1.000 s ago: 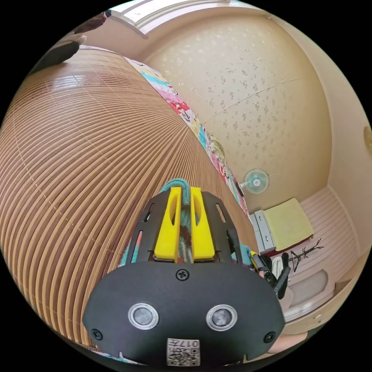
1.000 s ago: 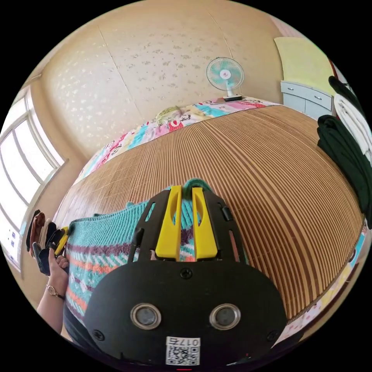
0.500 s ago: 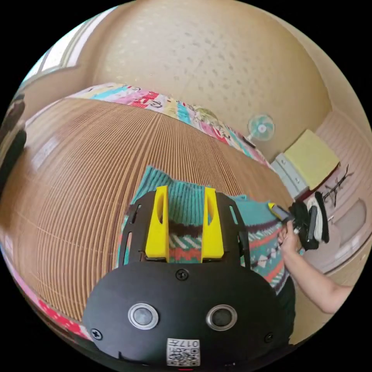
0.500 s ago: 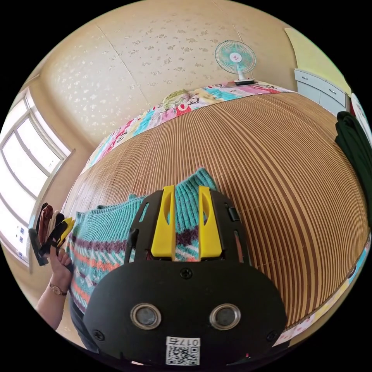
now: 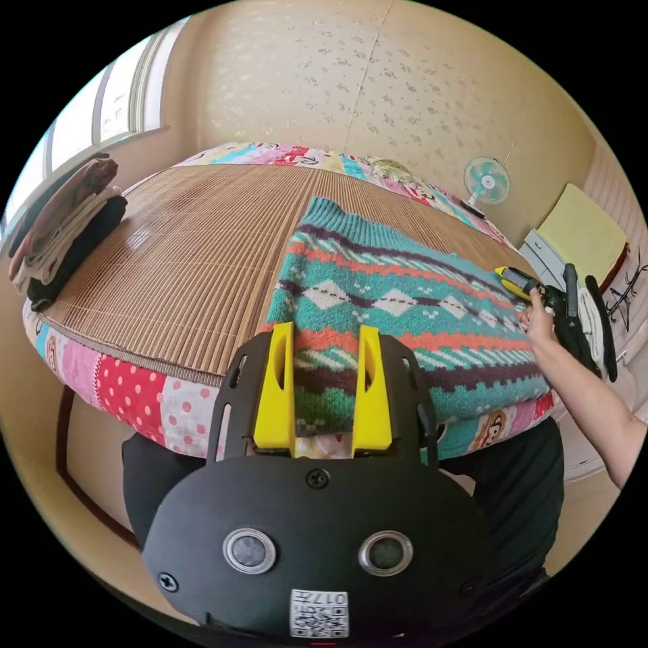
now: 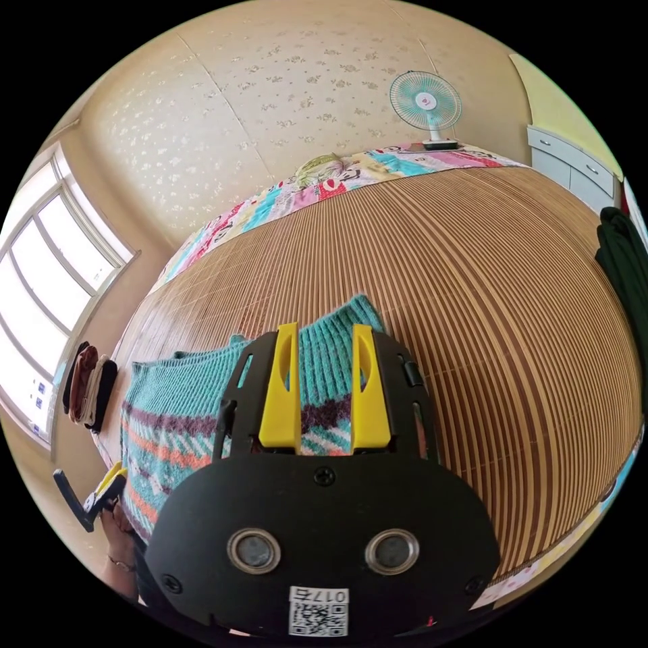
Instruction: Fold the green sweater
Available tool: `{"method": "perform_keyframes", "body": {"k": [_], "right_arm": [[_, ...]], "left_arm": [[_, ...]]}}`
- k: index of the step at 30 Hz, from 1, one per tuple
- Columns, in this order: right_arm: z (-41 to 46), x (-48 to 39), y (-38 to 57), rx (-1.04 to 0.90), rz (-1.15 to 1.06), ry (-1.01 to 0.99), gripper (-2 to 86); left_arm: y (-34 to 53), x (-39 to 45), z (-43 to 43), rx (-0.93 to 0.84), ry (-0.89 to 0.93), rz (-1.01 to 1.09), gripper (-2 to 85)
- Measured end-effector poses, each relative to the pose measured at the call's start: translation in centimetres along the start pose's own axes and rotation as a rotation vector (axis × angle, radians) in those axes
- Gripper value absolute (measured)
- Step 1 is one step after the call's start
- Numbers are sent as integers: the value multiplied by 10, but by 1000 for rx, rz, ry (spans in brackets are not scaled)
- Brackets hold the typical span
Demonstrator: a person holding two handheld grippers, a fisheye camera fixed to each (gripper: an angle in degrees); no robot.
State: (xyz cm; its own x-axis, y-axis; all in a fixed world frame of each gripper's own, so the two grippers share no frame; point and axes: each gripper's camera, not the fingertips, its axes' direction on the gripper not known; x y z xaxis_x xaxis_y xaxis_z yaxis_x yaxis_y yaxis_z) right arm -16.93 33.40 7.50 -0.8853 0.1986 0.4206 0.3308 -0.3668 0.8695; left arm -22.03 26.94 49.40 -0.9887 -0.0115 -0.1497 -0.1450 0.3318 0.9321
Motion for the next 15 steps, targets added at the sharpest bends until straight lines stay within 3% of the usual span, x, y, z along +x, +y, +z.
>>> {"method": "perform_keyframes", "body": {"k": [9,15], "right_arm": [[-29,-41,20,-24,-57,51,144],[-102,-117,90,125,-184,-207,143]], "left_arm": [[10,12,-3,62,-44,-57,134],[19,8,-10,88,-35,-59,134]]}}
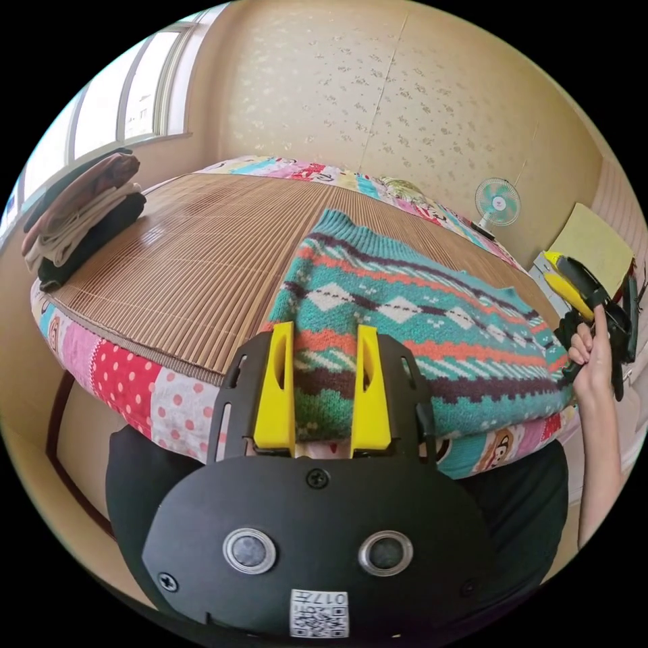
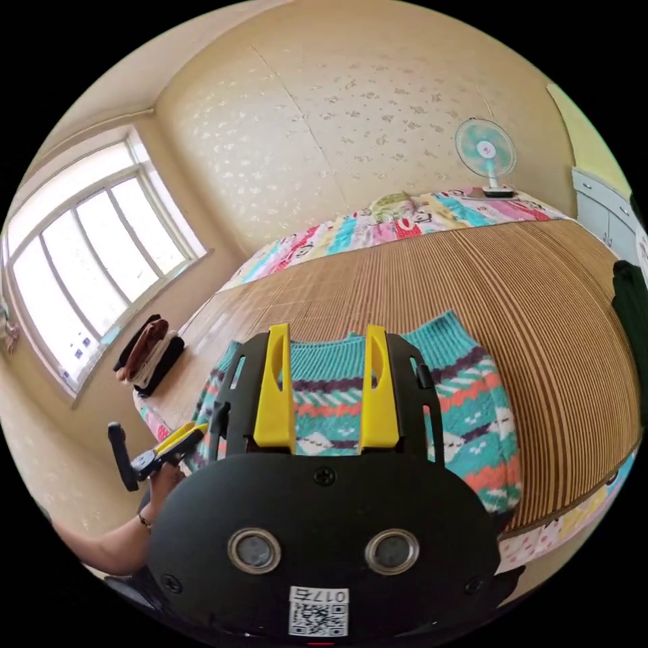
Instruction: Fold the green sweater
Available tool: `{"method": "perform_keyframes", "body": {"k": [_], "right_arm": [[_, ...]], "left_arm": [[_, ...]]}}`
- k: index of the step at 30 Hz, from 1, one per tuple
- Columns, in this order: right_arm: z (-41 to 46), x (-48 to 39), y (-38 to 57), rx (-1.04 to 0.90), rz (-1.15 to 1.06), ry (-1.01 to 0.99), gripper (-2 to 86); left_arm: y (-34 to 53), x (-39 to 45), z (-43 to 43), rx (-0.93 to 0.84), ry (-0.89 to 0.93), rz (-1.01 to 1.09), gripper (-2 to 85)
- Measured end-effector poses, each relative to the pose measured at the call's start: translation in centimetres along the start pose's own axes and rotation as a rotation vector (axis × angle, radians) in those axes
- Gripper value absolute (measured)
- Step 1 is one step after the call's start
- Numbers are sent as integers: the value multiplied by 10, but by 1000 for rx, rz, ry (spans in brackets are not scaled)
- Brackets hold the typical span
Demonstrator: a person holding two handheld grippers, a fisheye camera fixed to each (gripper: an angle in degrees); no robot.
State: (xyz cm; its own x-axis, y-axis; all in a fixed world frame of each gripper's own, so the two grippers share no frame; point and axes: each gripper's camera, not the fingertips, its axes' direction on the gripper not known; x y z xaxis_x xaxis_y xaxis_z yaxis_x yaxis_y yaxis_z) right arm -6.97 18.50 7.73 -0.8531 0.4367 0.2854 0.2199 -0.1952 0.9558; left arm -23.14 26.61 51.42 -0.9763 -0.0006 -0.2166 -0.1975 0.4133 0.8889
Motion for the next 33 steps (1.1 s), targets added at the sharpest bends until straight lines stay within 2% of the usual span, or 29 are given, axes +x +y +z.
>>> {"method": "perform_keyframes", "body": {"k": [3,6,8,10,11,13,14,15,19,25,27,30,33], "right_arm": [[1,-67,35,-21,-173,66,141],[32,-117,77,-120,-368,142,118],[95,-129,116,-412,-512,121,71],[84,-120,125,-311,-479,68,64],[85,-112,121,-337,-427,24,61],[87,-101,115,-373,-360,-44,58],[87,-98,115,-374,-338,-68,55],[86,-97,117,-368,-338,-74,53],[81,-116,134,-323,-417,13,52],[79,-154,131,-371,-435,167,74],[69,-176,128,-347,-447,124,87],[48,-225,132,-290,-550,-46,108],[47,-272,138,-354,-691,-211,150]], "left_arm": [[0,-5,-4,-11,16,0,134],[4,-12,-11,-5,37,18,134],[8,-21,-16,5,70,13,134],[14,-33,-30,57,137,7,131],[18,-39,-38,104,175,1,129],[42,-67,-75,378,339,-53,108],[46,-73,-82,422,344,-76,105],[49,-84,-92,452,311,-125,112],[36,-116,-95,317,135,-255,174],[44,-162,-100,319,140,-397,165],[43,-174,-102,319,140,-414,160],[36,-189,-106,299,85,-401,154],[36,-192,-117,364,-18,-373,146]]}}
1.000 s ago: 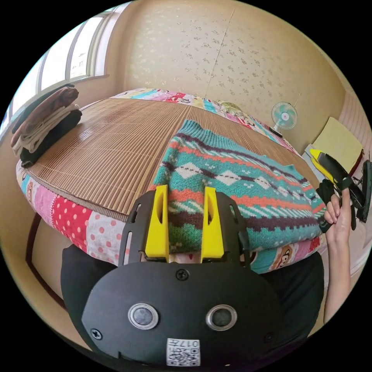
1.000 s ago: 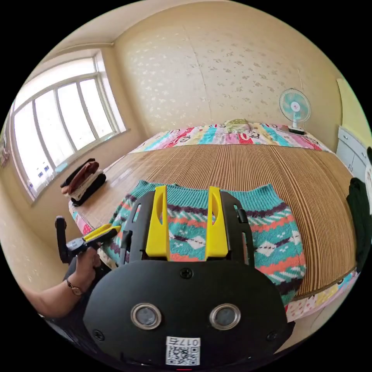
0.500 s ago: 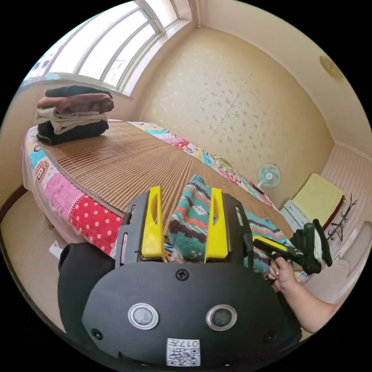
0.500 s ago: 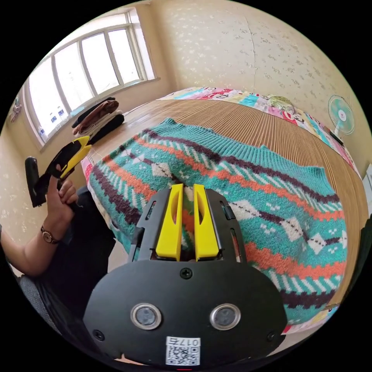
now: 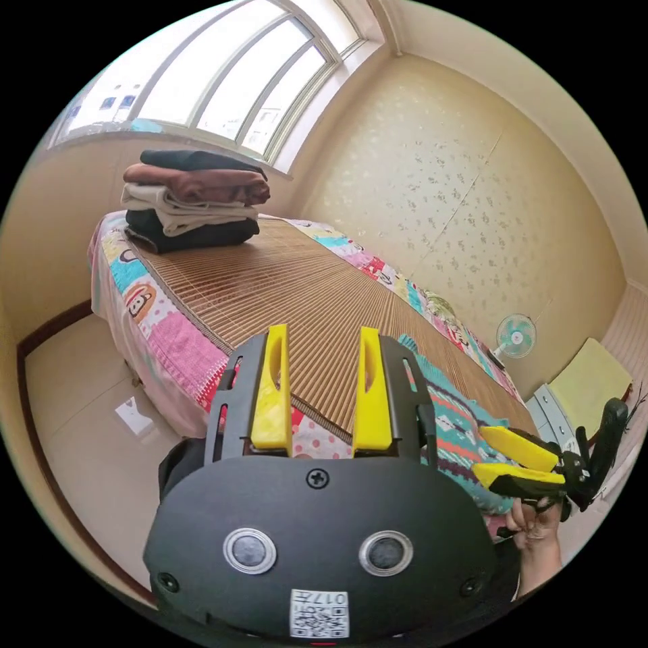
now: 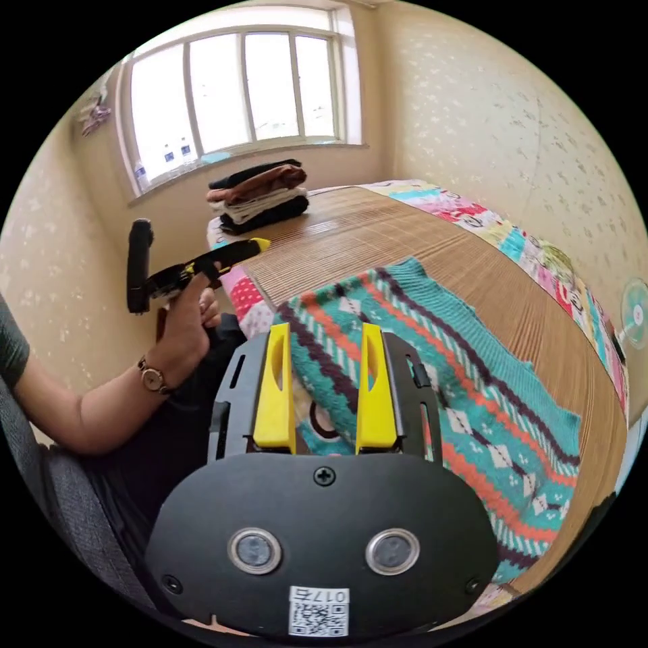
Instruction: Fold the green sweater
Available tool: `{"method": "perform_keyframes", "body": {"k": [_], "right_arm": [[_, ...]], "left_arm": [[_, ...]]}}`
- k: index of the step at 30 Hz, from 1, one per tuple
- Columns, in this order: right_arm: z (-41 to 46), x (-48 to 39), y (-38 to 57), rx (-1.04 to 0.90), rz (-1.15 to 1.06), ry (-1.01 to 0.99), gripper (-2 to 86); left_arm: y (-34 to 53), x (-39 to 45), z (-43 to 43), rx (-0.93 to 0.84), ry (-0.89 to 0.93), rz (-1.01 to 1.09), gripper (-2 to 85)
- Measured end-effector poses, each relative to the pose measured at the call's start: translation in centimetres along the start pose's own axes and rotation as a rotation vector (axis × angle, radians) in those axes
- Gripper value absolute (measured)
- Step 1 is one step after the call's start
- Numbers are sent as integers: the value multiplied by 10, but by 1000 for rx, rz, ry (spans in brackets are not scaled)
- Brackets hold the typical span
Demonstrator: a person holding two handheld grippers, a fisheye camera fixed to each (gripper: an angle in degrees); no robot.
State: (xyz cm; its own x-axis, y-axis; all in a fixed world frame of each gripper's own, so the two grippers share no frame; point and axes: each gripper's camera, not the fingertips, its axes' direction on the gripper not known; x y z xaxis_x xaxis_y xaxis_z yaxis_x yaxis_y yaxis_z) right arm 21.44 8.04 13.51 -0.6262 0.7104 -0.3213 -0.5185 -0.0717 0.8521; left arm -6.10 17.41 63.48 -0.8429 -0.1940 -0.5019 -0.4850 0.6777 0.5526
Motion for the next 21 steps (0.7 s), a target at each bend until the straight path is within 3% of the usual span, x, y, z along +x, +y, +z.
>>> {"method": "perform_keyframes", "body": {"k": [2,8,12,15,21], "right_arm": [[18,-28,-17,-100,-141,-55,172],[55,-78,-41,-212,-301,30,184],[84,-81,-44,-361,-342,98,173],[87,-80,-38,-356,-379,244,125],[55,-47,-65,-377,-273,183,80]], "left_arm": [[-1,0,-5,43,-8,28,143],[-4,2,8,10,-32,67,138],[-9,-10,13,3,-15,33,137],[-13,-18,22,-19,-13,17,136],[-20,-16,56,-133,1,19,136]]}}
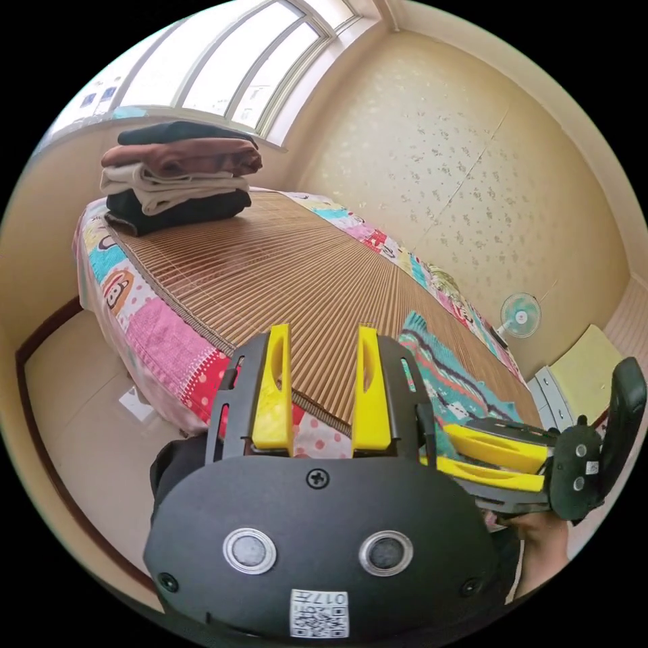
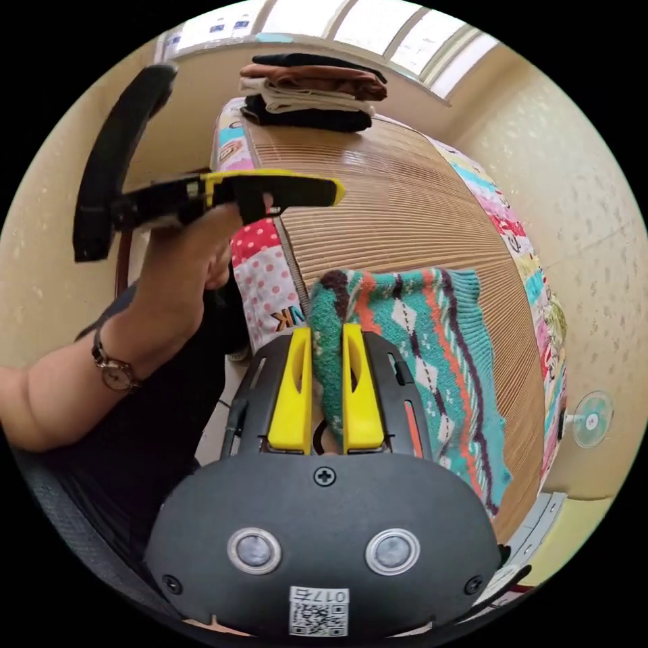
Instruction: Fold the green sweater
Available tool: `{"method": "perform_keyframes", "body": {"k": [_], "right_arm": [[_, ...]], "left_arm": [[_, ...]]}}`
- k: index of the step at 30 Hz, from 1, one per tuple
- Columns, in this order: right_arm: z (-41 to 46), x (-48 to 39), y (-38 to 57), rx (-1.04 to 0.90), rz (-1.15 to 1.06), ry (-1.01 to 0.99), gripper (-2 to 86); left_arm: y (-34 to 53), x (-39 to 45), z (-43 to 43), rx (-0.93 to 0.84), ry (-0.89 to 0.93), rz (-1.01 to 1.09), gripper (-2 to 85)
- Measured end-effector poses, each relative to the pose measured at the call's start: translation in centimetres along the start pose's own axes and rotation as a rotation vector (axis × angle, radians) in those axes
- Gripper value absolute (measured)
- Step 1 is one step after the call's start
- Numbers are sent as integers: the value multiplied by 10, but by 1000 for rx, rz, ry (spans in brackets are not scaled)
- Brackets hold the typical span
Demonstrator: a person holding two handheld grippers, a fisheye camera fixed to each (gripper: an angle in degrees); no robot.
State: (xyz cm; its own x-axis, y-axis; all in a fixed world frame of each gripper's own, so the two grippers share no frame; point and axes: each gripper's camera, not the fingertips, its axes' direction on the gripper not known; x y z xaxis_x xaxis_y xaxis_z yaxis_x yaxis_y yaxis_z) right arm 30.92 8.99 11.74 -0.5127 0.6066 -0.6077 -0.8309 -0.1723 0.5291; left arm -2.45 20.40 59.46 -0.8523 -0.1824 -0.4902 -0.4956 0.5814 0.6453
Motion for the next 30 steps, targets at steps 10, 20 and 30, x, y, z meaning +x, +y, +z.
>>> {"method": "perform_keyframes", "body": {"k": [10,20,30], "right_arm": [[-177,248,206,661,727,-339,66],[-106,289,590,1085,1644,-364,54],[-153,319,580,996,1478,-327,48]], "left_arm": [[-8,20,33,-89,51,74,127],[-10,31,54,-148,46,78,127],[-9,45,54,-117,0,114,117]]}}
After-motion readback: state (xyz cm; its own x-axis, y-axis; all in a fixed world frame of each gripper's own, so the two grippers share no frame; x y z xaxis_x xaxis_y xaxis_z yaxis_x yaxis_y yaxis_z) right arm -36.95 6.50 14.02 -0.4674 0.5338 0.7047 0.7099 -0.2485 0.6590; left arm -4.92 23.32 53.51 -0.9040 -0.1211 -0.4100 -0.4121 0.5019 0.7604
